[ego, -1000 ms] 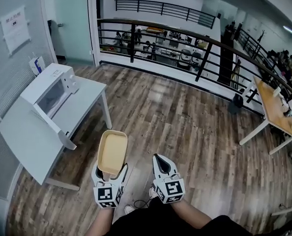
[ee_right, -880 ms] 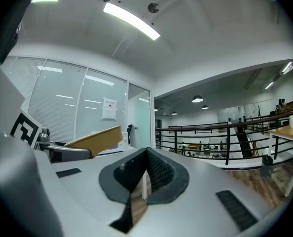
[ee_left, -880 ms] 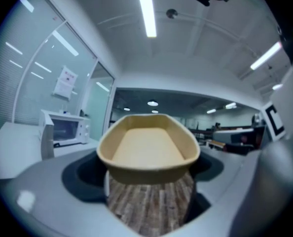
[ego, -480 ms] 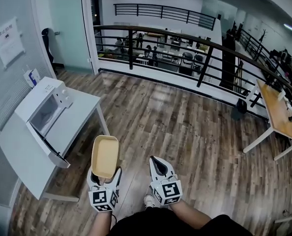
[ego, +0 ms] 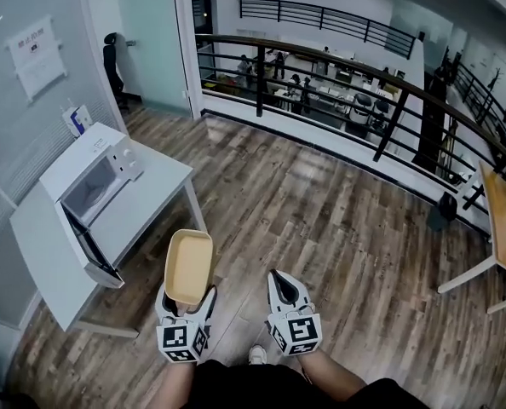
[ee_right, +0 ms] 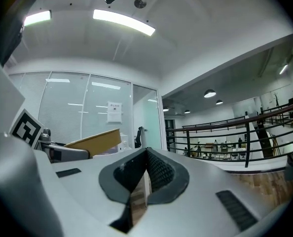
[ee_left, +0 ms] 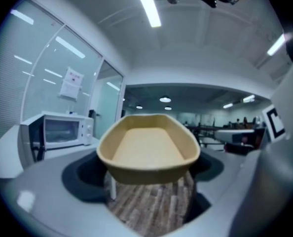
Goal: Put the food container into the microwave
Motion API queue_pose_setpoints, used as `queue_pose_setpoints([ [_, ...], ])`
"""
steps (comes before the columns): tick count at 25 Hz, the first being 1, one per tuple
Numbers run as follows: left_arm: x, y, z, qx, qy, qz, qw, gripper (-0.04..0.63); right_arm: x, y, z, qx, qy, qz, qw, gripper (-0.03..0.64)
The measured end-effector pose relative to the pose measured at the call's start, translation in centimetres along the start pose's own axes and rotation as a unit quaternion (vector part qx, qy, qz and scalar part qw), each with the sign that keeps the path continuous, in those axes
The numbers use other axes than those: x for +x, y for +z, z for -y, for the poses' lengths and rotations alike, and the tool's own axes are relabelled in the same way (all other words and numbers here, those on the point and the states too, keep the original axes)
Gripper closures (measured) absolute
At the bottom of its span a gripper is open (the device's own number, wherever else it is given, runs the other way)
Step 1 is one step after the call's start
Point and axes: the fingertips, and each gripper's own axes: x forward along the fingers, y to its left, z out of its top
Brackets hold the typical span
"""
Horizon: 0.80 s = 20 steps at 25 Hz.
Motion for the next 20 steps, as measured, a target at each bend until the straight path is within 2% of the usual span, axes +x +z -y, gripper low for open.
queue_pose_setpoints([
  [4, 0.7, -1.0, -0.6, -0.004, 0.015, -0.019, 0.9997, 0.094, 1.8, -1.4, 0.0, 0.009, 0.018, -0.014, 1.000, 0.612],
  [9, 2.2, -1.2, -2.4, -0.012, 0.026, -0.018, 0.9994, 0.094, 4.9, -2.2, -0.5, 0.009, 0.033, -0.025, 0.999, 0.612],
  [20, 7.8, -0.1, -10.2, -0.031, 0.039, -0.005, 0.9988, 0.094, 15.4, -0.9, -3.3, -0.012, 0.051, -0.021, 0.998, 0.612],
])
